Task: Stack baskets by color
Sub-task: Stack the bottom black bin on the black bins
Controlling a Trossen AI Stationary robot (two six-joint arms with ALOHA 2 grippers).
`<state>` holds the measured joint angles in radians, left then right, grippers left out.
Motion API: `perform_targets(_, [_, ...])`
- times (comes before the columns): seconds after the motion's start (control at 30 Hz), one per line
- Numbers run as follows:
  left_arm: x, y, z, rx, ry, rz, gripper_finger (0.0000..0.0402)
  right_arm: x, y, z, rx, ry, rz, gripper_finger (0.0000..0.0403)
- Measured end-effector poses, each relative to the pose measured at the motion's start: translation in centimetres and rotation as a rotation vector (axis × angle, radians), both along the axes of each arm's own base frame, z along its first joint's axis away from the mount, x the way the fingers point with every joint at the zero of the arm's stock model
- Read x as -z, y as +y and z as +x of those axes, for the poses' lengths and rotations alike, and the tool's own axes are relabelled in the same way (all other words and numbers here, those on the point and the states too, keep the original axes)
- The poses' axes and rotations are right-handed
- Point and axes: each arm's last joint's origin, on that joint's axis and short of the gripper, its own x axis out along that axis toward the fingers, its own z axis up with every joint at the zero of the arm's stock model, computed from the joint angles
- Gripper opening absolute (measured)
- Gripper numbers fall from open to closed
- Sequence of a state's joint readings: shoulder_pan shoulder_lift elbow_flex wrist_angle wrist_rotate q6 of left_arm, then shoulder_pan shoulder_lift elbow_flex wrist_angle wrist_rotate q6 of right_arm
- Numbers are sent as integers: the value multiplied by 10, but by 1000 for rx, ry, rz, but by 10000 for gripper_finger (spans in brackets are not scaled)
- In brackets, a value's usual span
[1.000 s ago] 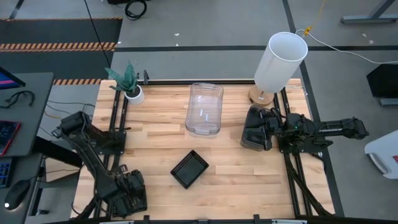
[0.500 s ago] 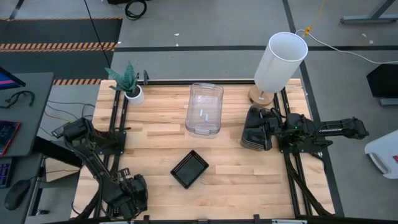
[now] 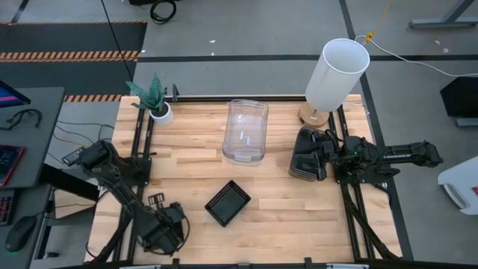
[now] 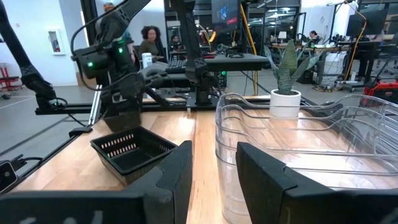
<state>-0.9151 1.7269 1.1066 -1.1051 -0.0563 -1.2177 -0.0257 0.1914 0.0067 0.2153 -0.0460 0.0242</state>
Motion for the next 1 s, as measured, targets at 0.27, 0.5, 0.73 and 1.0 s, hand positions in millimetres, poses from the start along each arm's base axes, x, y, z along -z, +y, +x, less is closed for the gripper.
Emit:
perform_targets(0.27, [-59, 30, 30, -88, -49, 45, 9, 0, 0, 0, 0, 0, 0, 130])
perform_targets(0.5, [-111, 57, 55, -270, -280, -17, 10, 0, 0, 0, 0, 0, 0, 130])
perform_targets(0.73, [-121, 80, 92, -400, -519, -48, 10, 0, 0, 0, -1, 0, 0, 130])
perform_targets(1.0, [-125, 110, 125, -409, -651, -102, 11, 0, 0, 0, 0, 1, 0, 130])
